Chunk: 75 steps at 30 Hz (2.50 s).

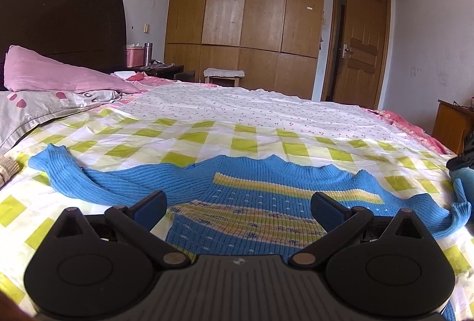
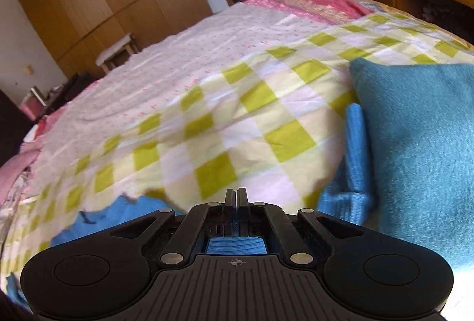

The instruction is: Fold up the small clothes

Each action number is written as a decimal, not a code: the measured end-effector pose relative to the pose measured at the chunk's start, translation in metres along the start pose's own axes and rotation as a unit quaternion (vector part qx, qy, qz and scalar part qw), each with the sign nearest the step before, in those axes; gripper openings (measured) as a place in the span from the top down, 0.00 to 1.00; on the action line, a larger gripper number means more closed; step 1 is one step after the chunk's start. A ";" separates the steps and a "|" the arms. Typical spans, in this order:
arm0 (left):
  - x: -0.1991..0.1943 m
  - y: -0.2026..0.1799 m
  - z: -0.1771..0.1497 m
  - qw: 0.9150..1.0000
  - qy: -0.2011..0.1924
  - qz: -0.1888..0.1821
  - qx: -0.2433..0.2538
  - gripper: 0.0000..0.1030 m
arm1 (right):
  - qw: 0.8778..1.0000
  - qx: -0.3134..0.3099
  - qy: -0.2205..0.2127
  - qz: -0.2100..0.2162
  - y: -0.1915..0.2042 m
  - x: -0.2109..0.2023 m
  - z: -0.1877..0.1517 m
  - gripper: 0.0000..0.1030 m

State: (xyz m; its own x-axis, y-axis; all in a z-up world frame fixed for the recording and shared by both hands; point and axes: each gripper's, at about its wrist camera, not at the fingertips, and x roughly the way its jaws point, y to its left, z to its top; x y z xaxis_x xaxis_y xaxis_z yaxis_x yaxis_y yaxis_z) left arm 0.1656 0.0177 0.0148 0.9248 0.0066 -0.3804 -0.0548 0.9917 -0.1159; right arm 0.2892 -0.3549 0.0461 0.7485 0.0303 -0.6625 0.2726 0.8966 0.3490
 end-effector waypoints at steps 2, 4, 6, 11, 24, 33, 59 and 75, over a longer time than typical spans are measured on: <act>-0.002 0.002 0.000 1.000 -0.001 0.000 -0.002 0.00 | 0.999 -0.033 0.001 -0.029 0.015 -0.003 0.001 1.00; -0.003 0.001 0.001 1.000 -0.001 -0.005 -0.002 0.00 | 0.996 -0.034 0.025 -0.075 0.015 0.007 0.002 0.94; -0.004 0.000 0.001 1.000 -0.005 -0.007 0.002 0.00 | 0.992 -0.008 0.047 -0.119 -0.006 0.025 0.000 0.77; -0.003 -0.004 -0.002 1.000 -0.004 -0.009 0.016 0.00 | 0.982 0.038 0.071 -0.172 -0.046 0.058 -0.006 0.67; -0.002 -0.003 -0.003 1.000 0.005 -0.017 0.011 0.00 | 0.986 0.033 0.033 -0.161 -0.050 0.045 -0.008 0.94; -0.009 0.020 0.009 1.000 -0.015 0.020 -0.013 0.00 | 0.990 -0.100 -0.016 0.101 0.085 -0.010 -0.043 0.94; 0.004 0.066 0.002 0.997 0.000 0.075 -0.022 0.00 | 0.881 -0.447 0.058 0.143 0.207 0.055 -0.180 0.68; 0.002 0.088 0.010 0.994 -0.019 0.094 -0.052 0.00 | 0.898 -0.392 0.026 0.201 0.241 0.051 -0.179 0.89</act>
State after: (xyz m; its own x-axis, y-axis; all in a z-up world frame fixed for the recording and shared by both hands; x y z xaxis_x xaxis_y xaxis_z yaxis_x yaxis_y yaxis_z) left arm 0.1661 0.1062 0.0133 0.9084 0.1970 -0.3688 -0.2644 0.9539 -0.1418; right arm 0.2850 -0.0584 -0.0218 0.6561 0.4232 -0.6249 -0.5371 0.8435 0.0075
